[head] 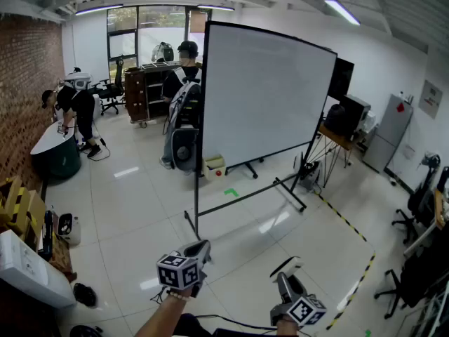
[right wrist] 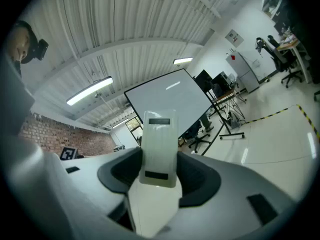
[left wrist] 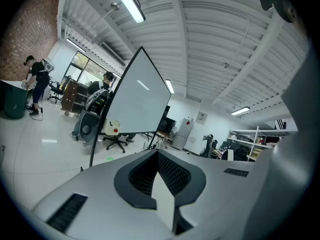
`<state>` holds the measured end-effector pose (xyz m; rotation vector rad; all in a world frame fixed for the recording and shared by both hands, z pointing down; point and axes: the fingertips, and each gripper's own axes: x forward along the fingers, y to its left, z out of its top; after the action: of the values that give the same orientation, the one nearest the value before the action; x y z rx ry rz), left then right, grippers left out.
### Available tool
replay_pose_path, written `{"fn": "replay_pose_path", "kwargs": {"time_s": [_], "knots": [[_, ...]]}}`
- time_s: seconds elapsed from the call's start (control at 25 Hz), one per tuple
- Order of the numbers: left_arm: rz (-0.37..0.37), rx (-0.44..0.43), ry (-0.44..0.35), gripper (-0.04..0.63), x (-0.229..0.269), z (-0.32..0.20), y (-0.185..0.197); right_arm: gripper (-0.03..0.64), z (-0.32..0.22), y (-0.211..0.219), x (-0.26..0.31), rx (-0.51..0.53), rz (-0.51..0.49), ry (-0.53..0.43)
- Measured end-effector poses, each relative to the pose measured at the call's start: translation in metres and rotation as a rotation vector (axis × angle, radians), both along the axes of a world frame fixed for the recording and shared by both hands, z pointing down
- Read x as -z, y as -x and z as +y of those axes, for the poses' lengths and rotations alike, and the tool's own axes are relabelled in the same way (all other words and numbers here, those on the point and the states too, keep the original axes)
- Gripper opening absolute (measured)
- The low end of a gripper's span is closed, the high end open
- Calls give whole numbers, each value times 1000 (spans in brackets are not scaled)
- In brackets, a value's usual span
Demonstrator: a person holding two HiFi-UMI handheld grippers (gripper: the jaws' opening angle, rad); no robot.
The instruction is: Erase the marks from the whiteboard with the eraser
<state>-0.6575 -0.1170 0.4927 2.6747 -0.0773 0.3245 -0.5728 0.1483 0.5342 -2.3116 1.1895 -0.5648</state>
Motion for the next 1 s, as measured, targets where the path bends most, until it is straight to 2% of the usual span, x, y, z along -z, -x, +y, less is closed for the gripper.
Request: {"fn": "replay_pose_path", "kwargs": {"time_s": [0.2, 0.44, 0.64, 1.0], "knots": [[0, 8, 13, -11, 4, 13, -20, 250, 4, -27, -3, 21, -20, -12], [-9, 93, -23, -11, 11, -25, -53, 249, -45, -82, 7, 89, 15, -21], [50, 124, -32, -11, 16, -84, -112, 247, -121, -139, 47, 174, 107, -34], [94, 159, -113, -11, 75, -227, -225, 249, -320, -272, 180, 278, 342, -3]]}}
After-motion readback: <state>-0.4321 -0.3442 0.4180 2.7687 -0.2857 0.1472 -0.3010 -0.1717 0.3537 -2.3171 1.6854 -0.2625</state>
